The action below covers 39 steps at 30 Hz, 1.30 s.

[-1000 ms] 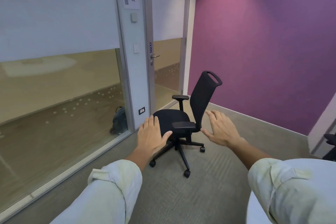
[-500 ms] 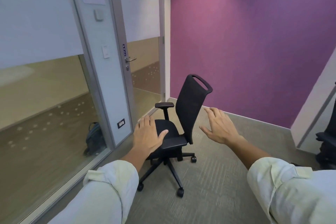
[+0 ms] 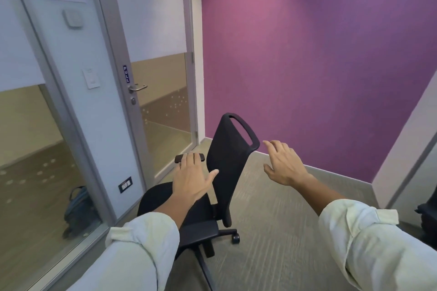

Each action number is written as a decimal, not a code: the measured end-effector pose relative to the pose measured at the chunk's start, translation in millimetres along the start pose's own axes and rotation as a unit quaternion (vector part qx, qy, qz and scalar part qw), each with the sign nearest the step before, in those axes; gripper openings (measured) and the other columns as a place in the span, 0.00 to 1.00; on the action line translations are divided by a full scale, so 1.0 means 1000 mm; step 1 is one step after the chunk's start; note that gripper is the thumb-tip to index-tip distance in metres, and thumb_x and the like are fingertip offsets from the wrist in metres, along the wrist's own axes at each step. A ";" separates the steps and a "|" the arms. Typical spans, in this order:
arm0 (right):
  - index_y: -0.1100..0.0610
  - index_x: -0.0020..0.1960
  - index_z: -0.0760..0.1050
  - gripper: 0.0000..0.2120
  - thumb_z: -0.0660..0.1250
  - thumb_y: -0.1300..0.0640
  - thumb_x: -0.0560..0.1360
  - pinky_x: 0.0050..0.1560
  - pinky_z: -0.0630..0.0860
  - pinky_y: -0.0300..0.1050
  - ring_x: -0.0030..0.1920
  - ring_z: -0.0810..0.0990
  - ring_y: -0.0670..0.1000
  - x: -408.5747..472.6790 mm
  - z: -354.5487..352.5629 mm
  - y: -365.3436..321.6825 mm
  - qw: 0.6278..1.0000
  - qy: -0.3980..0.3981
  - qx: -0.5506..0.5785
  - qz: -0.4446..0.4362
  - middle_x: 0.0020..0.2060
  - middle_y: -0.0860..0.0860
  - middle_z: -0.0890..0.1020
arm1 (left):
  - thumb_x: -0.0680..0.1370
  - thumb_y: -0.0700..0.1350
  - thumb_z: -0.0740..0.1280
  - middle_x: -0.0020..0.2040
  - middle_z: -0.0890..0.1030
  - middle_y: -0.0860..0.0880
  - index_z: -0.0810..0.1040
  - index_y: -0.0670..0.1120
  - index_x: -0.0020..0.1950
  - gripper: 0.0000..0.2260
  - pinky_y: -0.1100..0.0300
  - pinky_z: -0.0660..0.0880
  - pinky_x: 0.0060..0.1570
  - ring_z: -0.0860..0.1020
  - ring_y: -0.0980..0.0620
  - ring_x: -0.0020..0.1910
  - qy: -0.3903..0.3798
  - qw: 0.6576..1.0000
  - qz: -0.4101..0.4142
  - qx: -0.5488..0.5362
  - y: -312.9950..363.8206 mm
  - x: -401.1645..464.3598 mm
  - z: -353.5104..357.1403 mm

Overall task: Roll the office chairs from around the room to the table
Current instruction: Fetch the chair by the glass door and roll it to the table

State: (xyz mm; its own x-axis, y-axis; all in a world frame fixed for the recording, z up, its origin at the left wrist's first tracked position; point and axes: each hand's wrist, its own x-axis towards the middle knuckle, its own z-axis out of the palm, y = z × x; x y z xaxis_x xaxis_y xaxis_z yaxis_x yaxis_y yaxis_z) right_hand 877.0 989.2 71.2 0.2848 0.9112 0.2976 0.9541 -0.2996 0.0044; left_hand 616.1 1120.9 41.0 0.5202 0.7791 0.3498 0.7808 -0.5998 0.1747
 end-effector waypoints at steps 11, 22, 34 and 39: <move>0.56 0.78 0.57 0.34 0.67 0.59 0.75 0.68 0.69 0.56 0.69 0.69 0.61 0.145 0.064 0.076 0.999 -0.033 -0.010 0.003 0.73 0.58 0.67 | 0.79 0.68 0.56 0.75 0.67 0.41 0.59 0.41 0.77 0.37 0.45 0.66 0.71 0.66 0.43 0.73 -0.029 0.996 0.048 -0.064 0.041 0.171 0.093; 0.57 0.78 0.54 0.38 0.67 0.63 0.72 0.65 0.71 0.55 0.67 0.69 0.60 0.283 0.109 0.128 0.995 -0.072 -0.040 -0.048 0.71 0.59 0.67 | 0.78 0.68 0.59 0.57 0.79 0.45 0.72 0.42 0.65 0.31 0.57 0.75 0.44 0.78 0.47 0.53 -0.048 0.990 0.080 -0.103 0.094 0.305 0.151; 0.56 0.79 0.54 0.39 0.68 0.63 0.72 0.66 0.70 0.54 0.67 0.68 0.60 0.369 0.181 0.199 0.970 -0.123 -0.003 -0.208 0.72 0.59 0.66 | 0.71 0.72 0.66 0.38 0.76 0.49 0.78 0.44 0.51 0.30 0.54 0.71 0.36 0.77 0.47 0.39 -0.253 0.960 -0.115 -0.033 0.162 0.373 0.202; 0.56 0.79 0.52 0.40 0.68 0.59 0.73 0.72 0.64 0.54 0.71 0.65 0.60 0.400 0.198 0.210 0.942 -0.159 0.011 -0.295 0.74 0.59 0.64 | 0.71 0.61 0.71 0.45 0.83 0.45 0.79 0.44 0.54 0.23 0.54 0.80 0.45 0.83 0.44 0.44 -0.314 0.911 -0.260 -0.061 0.189 0.363 0.217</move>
State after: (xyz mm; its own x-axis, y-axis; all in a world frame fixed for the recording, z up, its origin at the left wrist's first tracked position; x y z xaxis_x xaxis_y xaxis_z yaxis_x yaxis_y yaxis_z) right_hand 1209.4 1346.7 2.3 -0.2866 0.9566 -0.0522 0.9555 0.2894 0.0577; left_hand 1027.5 1330.2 0.8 0.2165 0.8917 -0.3975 0.9537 -0.1060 0.2815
